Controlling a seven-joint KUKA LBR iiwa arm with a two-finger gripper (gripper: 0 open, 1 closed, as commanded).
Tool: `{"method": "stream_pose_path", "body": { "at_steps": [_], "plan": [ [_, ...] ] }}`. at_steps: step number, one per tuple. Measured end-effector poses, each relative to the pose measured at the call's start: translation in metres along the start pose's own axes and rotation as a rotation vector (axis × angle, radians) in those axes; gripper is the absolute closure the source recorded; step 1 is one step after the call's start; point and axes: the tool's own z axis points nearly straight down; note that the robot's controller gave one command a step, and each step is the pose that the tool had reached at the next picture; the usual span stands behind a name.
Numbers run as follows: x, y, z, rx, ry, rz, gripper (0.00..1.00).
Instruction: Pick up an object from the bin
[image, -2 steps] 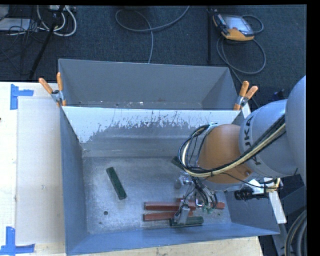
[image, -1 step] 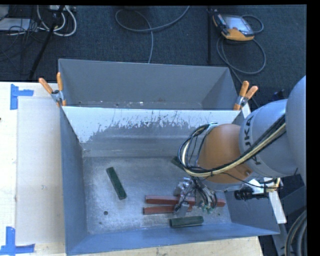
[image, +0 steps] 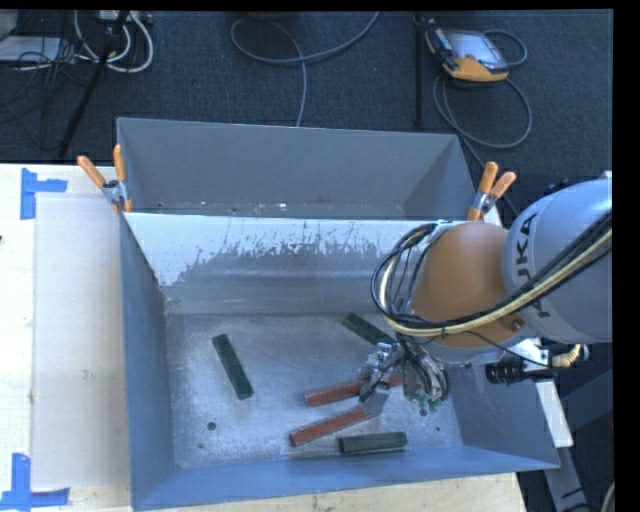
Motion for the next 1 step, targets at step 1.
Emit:
{"method": "stream_pose_path", "body": {
  "at_steps": [1],
  "plan": [
    [-0.0020,0.0007,-0.0760,0.000,-0.003,-0.002,1.00]
  ]
}}
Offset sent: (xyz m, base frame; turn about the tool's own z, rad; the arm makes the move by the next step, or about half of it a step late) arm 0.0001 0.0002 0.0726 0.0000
